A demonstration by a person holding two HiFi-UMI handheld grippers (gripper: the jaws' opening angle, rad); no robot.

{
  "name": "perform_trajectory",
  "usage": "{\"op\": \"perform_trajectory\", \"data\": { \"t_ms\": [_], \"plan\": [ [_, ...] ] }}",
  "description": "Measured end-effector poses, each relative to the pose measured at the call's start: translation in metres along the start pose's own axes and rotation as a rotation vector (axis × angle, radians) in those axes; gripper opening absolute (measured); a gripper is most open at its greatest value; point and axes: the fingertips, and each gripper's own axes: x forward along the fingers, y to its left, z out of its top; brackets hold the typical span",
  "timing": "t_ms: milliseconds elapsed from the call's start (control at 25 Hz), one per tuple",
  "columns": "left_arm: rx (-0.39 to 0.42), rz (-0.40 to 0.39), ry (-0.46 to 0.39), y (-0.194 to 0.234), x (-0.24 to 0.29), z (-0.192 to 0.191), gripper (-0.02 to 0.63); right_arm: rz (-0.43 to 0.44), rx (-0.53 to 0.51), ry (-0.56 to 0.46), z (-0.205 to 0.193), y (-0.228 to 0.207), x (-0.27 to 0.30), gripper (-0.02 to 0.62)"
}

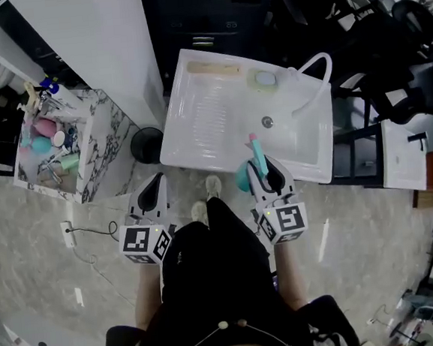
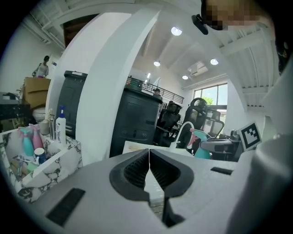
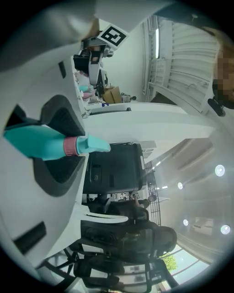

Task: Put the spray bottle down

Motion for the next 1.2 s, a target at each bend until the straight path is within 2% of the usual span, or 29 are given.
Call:
{"op": "perform_trajectory", "data": {
  "t_ms": [320, 640, 960, 1200],
  "plan": [
    [0.011, 0.061, 0.009, 0.018, 0.044, 0.019, 0.008, 0.108, 0.078, 0.063, -0.016, -0.023, 0.067, 0.146],
    [0.027, 0.111, 0.027, 0.011, 0.090, 0.032, 0.008, 0.093, 0.076, 0.029, -0.030, -0.060, 0.141, 0.146],
    [0.014, 0.217, 0.079, 0.026, 0.105, 0.027, 0.008, 0.148, 0.081, 0.038, -0.038, -0.074, 0.216, 0.146],
    [-0.008, 0.257, 0.116, 0.029, 0.111, 0.017, 0.008, 0.161, 0.087, -0.022, -0.043, -0.084, 0.260, 0.144]
  ]
}}
